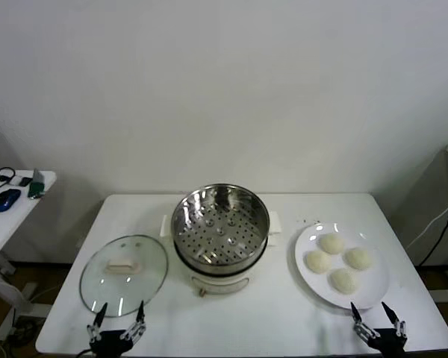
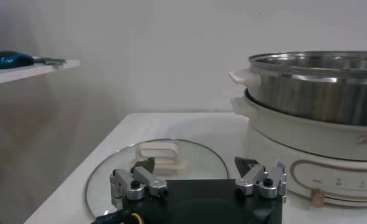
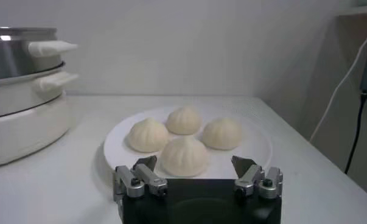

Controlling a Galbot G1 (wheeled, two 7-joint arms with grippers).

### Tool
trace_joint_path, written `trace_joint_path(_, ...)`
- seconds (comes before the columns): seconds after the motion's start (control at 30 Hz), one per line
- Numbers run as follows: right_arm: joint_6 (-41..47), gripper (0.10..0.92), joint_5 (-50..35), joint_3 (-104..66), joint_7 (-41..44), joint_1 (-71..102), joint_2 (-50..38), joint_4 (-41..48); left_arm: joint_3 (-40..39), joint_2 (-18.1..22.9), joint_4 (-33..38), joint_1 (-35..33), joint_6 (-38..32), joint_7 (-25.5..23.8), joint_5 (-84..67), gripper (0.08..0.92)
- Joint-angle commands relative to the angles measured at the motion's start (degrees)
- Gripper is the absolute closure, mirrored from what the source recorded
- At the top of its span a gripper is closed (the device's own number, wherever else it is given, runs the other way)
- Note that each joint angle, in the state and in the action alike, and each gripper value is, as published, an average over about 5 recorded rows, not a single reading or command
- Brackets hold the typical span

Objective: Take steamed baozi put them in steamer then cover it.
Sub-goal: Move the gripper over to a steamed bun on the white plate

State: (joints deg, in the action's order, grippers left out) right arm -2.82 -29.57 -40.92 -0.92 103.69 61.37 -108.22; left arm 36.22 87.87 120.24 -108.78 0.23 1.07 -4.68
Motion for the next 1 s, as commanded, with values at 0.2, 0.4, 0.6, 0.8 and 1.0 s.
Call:
trace_joint_path(0.2, 23.1, 0.203, -5.0, 1.4, 2.0, -27.2, -16.2, 0.8, -0.2, -0.6, -0.3, 0.3, 0.1, 0.0, 0.2, 0.177)
trace_joint_path(0.4, 27.0, 0.203, 0.5, 19.2, 13.9, -46.9, -31.9, 13.3, -0.2, -1.0, -0.6, 0.5, -0.2, 0.0, 0.3, 0.177)
trace_joint_path(0.6, 21.4, 0.203, 9.9, 48.0, 32.7, -71.0, -43.1, 22.3, -0.4, -1.0, -1.2, 0.7, -0.7, 0.0, 0.9, 0.177)
trace_joint_path(0.8, 13.1, 0.203, 18.4, 88.1, 51.0, -108.5, -44.2, 30.9, -0.5, -1.1, -1.3, 0.4, -1.2, 0.1, 1.3, 0.177)
trace_joint_path(1.0, 5.8, 0.203, 20.4, 117.0, 63.8, -135.2, -37.9, 37.3, -1.1, -1.3, -1.6, 0.5, -1.7, 0.2, 1.9, 0.177)
